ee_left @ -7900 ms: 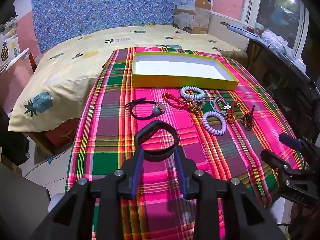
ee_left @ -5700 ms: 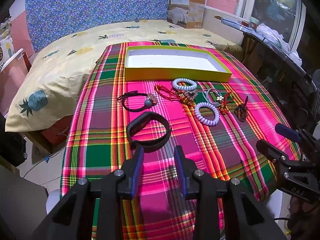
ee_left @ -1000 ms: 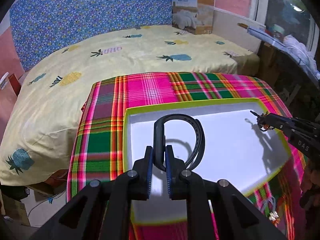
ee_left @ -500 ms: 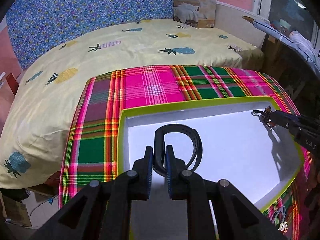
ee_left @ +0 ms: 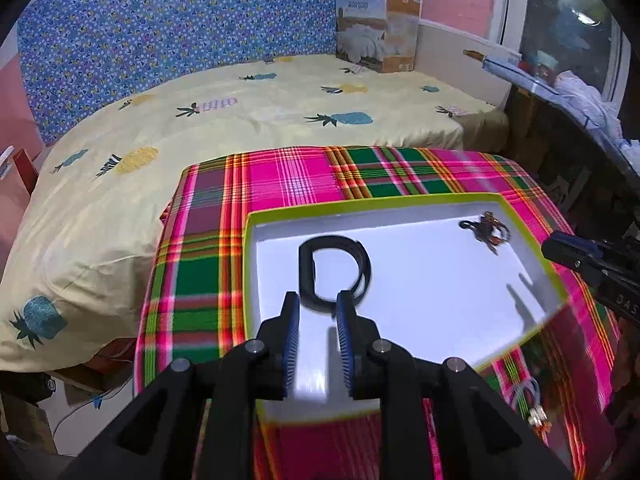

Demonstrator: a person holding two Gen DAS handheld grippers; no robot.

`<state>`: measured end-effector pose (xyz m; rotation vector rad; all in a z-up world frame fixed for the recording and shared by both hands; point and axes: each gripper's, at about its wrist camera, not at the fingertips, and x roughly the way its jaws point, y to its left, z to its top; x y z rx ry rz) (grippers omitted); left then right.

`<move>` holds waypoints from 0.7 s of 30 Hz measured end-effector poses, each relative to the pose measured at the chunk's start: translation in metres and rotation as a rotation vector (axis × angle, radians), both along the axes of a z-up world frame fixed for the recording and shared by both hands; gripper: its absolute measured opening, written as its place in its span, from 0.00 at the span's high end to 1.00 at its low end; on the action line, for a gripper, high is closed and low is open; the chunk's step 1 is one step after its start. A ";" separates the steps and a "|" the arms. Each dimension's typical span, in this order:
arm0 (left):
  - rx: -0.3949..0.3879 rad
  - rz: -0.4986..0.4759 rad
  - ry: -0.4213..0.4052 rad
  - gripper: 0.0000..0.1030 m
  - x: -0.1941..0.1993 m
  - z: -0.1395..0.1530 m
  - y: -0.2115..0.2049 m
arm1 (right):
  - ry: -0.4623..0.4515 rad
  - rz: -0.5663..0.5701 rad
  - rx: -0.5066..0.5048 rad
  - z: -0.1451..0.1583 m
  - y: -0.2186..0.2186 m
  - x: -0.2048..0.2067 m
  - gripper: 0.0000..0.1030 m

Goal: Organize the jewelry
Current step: 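Carry both bracelets into the yellow tray and open both tools, then grasp the black charm hair tie with the left tool while the right grasps the red tassel cord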

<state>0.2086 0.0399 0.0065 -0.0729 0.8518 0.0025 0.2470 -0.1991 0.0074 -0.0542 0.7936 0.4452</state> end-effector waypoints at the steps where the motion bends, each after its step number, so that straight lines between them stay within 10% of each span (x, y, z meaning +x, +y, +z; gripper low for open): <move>1: -0.002 -0.001 -0.006 0.81 -0.006 0.002 0.000 | -0.002 0.006 0.005 0.002 0.000 -0.006 0.76; 21: -0.038 -0.015 -0.061 0.81 -0.141 0.013 -0.008 | 0.000 0.024 0.060 0.007 -0.021 -0.160 0.76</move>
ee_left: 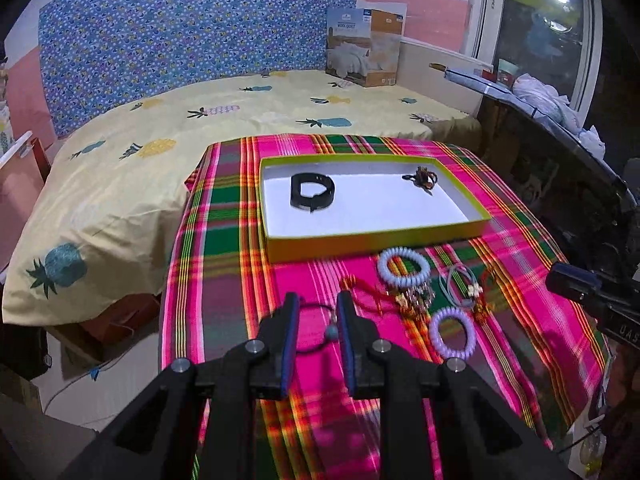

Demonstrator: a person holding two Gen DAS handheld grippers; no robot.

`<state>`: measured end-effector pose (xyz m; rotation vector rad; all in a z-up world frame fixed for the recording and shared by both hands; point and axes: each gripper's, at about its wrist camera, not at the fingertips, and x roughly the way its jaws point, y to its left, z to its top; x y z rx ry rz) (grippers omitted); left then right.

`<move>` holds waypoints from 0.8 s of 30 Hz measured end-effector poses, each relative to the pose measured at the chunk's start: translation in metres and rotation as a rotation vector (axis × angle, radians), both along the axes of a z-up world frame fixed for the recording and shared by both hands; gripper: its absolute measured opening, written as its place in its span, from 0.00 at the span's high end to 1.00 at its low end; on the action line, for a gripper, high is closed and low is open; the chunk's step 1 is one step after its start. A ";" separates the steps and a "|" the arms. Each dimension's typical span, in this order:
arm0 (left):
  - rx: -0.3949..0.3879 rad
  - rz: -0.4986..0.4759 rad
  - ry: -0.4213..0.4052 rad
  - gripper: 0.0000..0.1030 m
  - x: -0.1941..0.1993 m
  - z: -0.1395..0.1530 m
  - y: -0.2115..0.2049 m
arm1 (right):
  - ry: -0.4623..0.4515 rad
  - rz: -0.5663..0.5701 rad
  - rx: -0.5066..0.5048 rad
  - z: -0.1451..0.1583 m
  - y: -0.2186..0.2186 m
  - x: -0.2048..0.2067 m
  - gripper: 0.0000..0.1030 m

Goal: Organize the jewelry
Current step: 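Grasp the black charm hair tie with the left tool while the right grasps the red tassel cord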

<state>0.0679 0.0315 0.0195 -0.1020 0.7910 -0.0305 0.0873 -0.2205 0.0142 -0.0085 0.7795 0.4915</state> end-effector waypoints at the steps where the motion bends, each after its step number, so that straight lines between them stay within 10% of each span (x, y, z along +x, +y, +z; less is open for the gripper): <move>1: -0.002 0.001 0.002 0.81 -0.003 -0.001 0.001 | 0.001 0.002 0.000 -0.001 0.000 -0.004 0.76; 24: -0.019 -0.063 0.046 0.76 -0.001 -0.028 -0.010 | 0.053 -0.011 -0.017 -0.027 0.007 -0.004 0.69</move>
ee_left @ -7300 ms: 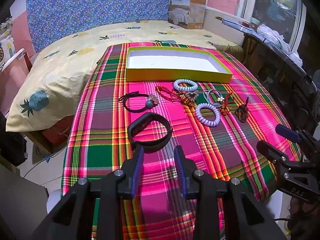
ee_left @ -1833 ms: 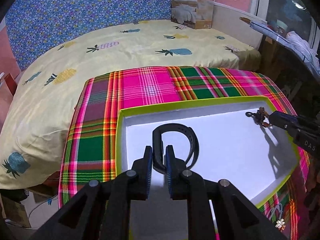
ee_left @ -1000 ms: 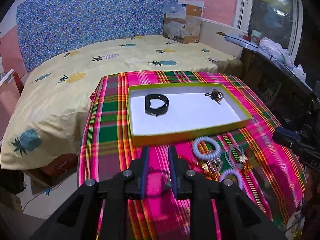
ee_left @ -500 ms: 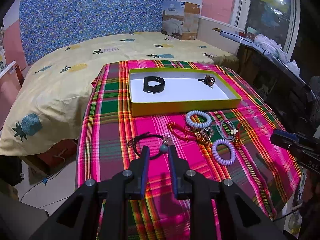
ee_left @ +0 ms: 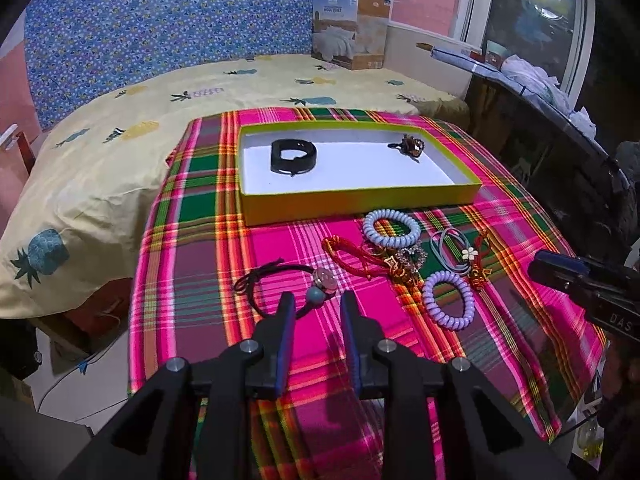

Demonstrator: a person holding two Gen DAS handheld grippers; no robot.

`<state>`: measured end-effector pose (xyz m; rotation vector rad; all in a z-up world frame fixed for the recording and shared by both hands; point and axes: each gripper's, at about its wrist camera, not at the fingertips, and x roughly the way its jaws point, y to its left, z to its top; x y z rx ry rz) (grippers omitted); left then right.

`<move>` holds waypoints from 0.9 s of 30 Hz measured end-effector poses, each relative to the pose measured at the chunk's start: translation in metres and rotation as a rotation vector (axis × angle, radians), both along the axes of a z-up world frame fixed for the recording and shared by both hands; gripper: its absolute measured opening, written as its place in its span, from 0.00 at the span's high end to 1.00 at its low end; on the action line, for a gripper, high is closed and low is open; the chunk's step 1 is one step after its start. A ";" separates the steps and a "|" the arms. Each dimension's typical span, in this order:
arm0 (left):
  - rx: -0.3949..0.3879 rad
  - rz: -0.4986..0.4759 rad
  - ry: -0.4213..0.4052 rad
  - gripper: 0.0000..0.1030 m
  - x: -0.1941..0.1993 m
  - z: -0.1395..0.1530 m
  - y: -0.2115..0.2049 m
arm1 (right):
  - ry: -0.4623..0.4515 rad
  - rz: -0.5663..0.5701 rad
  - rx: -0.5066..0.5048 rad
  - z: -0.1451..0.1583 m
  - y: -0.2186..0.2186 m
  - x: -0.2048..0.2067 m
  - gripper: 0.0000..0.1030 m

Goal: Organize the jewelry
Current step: 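Grasp the black charm hair tie with the left tool while the right grasps the red tassel cord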

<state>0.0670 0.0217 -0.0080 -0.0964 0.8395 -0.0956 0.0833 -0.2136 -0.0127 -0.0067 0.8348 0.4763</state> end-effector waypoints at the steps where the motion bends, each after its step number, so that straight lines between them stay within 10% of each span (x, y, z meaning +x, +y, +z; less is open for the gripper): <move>1: -0.001 -0.005 0.004 0.75 0.002 -0.002 0.000 | 0.005 -0.003 0.001 -0.002 0.000 0.002 0.59; 22: 0.076 -0.036 0.051 0.69 0.026 -0.028 -0.012 | 0.050 -0.012 -0.098 -0.036 0.028 0.030 0.57; 27: 0.119 -0.036 0.049 0.69 0.029 -0.028 -0.018 | 0.023 0.017 -0.134 -0.035 0.036 0.025 0.77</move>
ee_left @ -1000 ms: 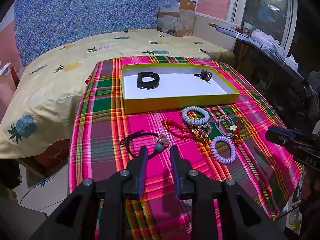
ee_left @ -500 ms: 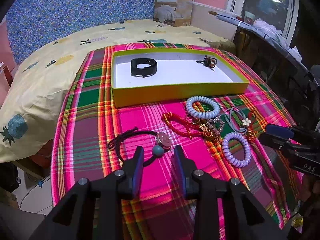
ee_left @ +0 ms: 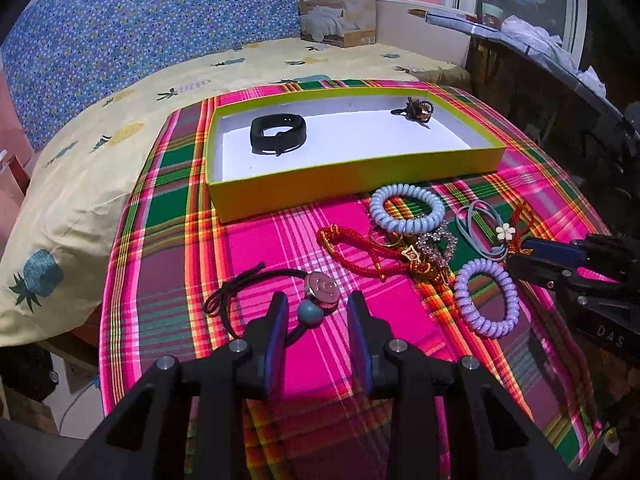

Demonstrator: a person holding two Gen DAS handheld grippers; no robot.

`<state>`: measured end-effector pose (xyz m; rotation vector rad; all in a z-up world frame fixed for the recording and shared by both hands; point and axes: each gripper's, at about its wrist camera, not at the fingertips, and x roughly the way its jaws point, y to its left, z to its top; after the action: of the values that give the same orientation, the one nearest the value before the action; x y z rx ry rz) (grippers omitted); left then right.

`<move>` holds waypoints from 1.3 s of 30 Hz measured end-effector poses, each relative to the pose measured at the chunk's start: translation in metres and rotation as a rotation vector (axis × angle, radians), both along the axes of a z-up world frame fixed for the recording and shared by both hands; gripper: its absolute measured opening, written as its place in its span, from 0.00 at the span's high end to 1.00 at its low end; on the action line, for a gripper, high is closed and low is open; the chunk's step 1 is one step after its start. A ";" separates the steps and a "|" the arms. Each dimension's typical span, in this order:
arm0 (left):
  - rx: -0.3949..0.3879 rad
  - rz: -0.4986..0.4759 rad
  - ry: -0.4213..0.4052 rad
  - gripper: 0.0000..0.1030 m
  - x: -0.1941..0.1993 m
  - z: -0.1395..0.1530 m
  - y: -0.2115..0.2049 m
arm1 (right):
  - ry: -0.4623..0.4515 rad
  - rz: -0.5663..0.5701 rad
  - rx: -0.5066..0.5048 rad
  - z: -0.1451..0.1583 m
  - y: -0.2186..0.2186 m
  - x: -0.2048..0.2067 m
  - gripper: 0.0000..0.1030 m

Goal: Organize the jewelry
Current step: 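Grasp the black charm hair tie with the left tool while the right grasps the red tassel cord, then lower both held items into the tray, open both tools, and withdraw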

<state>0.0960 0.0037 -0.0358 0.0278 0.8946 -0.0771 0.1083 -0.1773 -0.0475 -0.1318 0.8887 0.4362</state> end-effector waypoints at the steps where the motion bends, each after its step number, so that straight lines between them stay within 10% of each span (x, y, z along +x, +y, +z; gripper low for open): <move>1: 0.004 0.000 -0.001 0.71 0.000 0.000 -0.001 | -0.005 0.002 -0.007 0.000 0.002 -0.001 0.80; 7: -0.005 0.010 -0.001 0.86 -0.003 0.001 0.002 | -0.014 0.001 0.004 0.003 -0.002 -0.005 0.99; 39: -0.097 -0.005 -0.127 0.87 -0.035 0.054 0.004 | -0.120 -0.005 0.122 0.056 -0.031 -0.029 1.00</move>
<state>0.0605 0.0076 0.0179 -0.0548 0.7631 -0.1216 0.0792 -0.2088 0.0086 -0.0437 0.7424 0.4716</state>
